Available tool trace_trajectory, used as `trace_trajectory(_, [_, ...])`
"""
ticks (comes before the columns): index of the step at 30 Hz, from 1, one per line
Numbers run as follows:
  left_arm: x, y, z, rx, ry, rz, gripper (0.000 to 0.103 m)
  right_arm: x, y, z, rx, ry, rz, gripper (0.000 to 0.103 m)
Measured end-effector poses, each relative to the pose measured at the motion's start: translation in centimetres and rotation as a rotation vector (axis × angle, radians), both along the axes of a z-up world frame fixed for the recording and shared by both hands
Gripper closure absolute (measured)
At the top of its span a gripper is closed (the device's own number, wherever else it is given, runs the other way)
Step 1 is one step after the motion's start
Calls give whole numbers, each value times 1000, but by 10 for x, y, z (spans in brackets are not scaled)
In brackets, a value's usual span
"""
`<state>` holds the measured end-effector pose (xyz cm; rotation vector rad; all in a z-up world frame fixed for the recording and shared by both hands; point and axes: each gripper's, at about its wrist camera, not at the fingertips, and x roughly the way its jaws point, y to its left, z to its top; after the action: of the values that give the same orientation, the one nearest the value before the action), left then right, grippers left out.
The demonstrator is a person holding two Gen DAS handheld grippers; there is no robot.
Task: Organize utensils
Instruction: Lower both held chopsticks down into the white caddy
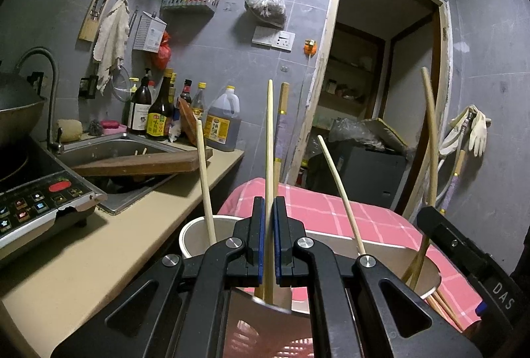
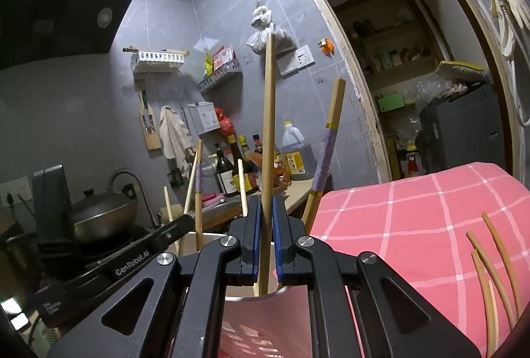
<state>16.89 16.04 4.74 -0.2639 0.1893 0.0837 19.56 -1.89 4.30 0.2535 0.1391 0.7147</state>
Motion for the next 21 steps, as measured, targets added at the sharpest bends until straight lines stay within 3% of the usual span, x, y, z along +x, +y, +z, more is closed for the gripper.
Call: trace_trajectory(21, [-2,1,-3,-8,-2,-1,100,-12,4,5,-60,-81,-64,98])
